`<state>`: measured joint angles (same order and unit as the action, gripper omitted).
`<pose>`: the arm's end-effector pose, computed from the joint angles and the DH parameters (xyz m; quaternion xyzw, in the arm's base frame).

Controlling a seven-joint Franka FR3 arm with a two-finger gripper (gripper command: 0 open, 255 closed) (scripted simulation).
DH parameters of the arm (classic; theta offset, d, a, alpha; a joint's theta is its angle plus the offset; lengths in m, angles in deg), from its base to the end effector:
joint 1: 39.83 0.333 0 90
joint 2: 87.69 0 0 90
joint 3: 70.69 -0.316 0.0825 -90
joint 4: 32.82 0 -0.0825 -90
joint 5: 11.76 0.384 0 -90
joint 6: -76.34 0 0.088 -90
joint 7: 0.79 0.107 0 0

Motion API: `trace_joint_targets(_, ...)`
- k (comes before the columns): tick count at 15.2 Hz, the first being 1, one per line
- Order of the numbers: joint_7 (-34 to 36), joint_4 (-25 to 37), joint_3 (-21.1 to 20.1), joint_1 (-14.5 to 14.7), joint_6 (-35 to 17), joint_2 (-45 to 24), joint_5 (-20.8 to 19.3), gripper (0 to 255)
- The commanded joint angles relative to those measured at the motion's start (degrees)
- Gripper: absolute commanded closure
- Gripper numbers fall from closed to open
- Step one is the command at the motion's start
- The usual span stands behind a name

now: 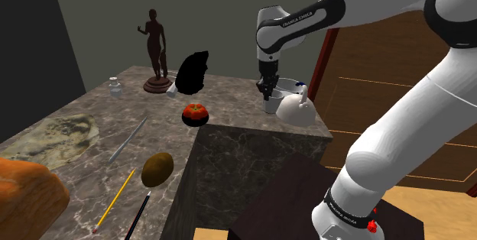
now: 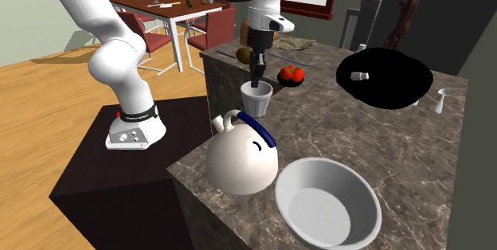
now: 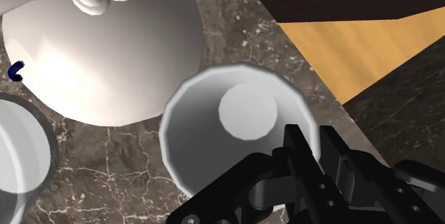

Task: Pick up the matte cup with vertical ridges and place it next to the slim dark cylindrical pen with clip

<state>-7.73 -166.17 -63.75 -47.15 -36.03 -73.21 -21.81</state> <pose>0.4359 -0.1238 0.4298 0.9961 -0.0229 -0.0675 0.0525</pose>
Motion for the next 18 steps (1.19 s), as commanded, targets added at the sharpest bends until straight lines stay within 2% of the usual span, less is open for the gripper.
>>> trace_joint_targets(1,-0.1,1.1,-0.1,0.1,1.6,0.5,0.1,255)
trace_joint_targets(18,-1.5,11.9,-0.7,0.3,14.8,2.9,0.7,255)
